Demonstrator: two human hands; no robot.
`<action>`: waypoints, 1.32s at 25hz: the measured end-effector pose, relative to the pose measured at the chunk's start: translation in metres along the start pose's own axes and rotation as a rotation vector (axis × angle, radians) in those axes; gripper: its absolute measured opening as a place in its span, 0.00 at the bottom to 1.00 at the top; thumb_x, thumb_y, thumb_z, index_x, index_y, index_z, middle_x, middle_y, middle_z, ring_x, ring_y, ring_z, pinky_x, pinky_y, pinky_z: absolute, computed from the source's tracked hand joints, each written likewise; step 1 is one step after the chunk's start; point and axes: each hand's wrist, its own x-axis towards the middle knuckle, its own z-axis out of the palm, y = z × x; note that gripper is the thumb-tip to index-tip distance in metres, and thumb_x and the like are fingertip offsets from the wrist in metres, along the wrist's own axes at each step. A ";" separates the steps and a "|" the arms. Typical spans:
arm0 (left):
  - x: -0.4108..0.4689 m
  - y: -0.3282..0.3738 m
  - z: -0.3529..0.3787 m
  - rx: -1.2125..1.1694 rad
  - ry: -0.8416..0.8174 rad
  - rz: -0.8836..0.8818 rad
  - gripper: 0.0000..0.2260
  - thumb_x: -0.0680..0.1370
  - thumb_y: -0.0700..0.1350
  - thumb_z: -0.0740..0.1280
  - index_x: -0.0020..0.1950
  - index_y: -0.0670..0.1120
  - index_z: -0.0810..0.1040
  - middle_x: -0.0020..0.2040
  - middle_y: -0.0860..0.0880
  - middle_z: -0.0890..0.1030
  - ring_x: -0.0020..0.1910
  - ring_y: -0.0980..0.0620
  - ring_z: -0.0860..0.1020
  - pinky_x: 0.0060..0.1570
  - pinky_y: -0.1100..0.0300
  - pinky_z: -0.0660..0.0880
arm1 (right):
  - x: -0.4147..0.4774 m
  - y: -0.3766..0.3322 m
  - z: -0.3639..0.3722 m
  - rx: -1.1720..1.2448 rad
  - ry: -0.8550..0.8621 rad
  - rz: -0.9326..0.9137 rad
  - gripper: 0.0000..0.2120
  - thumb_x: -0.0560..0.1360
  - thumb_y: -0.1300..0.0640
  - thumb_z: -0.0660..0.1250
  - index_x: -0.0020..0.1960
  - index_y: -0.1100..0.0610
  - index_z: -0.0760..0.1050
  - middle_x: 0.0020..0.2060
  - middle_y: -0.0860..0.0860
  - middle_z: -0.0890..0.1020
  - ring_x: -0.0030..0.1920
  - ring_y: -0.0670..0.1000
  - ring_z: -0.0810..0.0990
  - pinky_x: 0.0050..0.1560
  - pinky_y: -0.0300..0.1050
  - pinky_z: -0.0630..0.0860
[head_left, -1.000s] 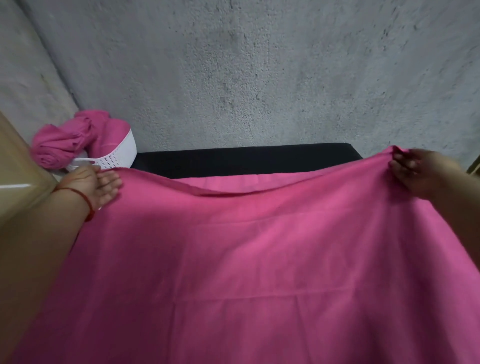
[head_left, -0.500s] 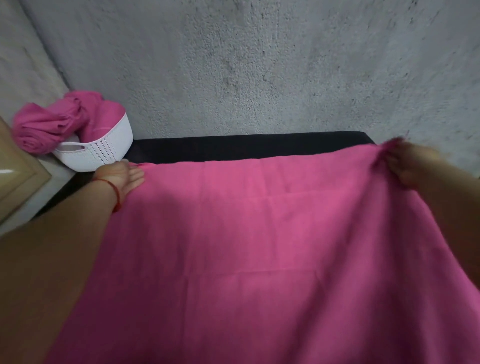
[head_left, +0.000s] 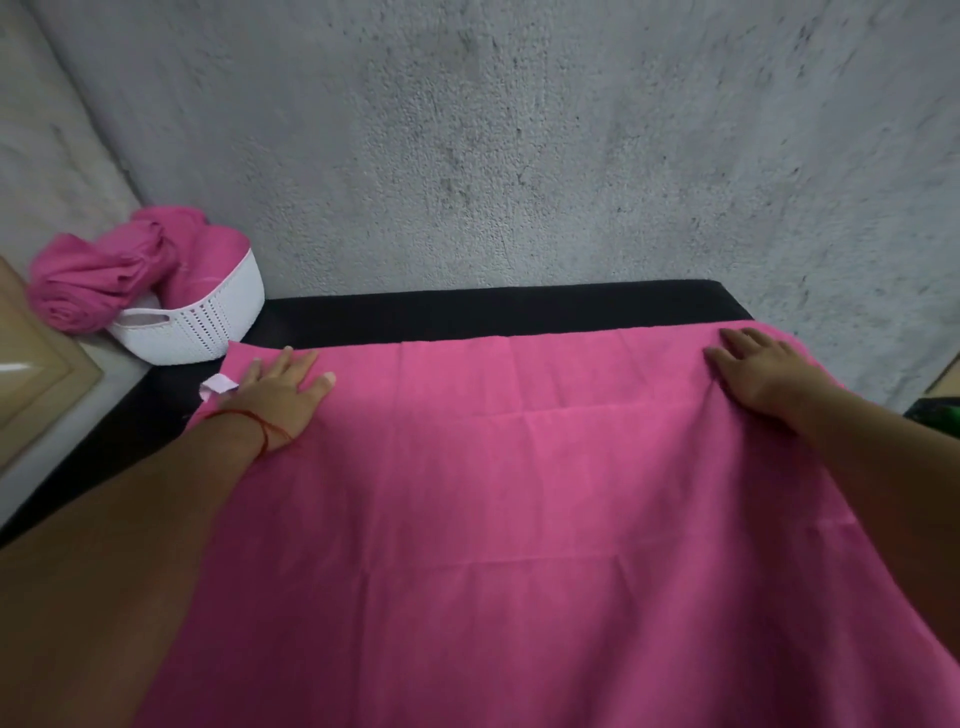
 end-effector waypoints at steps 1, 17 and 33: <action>-0.005 0.007 -0.008 0.049 -0.011 -0.079 0.32 0.82 0.69 0.44 0.85 0.61 0.47 0.86 0.51 0.46 0.84 0.40 0.46 0.80 0.38 0.41 | -0.008 -0.003 -0.005 0.004 0.004 0.058 0.51 0.69 0.21 0.32 0.83 0.44 0.60 0.84 0.52 0.60 0.83 0.58 0.57 0.81 0.66 0.55; -0.023 0.069 0.033 0.097 0.083 0.172 0.39 0.72 0.80 0.38 0.82 0.70 0.44 0.85 0.58 0.46 0.84 0.49 0.46 0.79 0.36 0.47 | -0.039 0.034 -0.019 0.387 -0.120 0.140 0.54 0.71 0.15 0.46 0.86 0.49 0.57 0.85 0.53 0.60 0.84 0.56 0.57 0.84 0.53 0.50; -0.205 0.226 0.082 0.053 -0.022 0.505 0.26 0.84 0.62 0.48 0.83 0.64 0.51 0.85 0.60 0.49 0.84 0.46 0.47 0.78 0.33 0.47 | -0.271 0.066 -0.027 0.474 0.090 0.257 0.30 0.78 0.38 0.69 0.76 0.48 0.71 0.71 0.60 0.75 0.68 0.68 0.76 0.68 0.62 0.74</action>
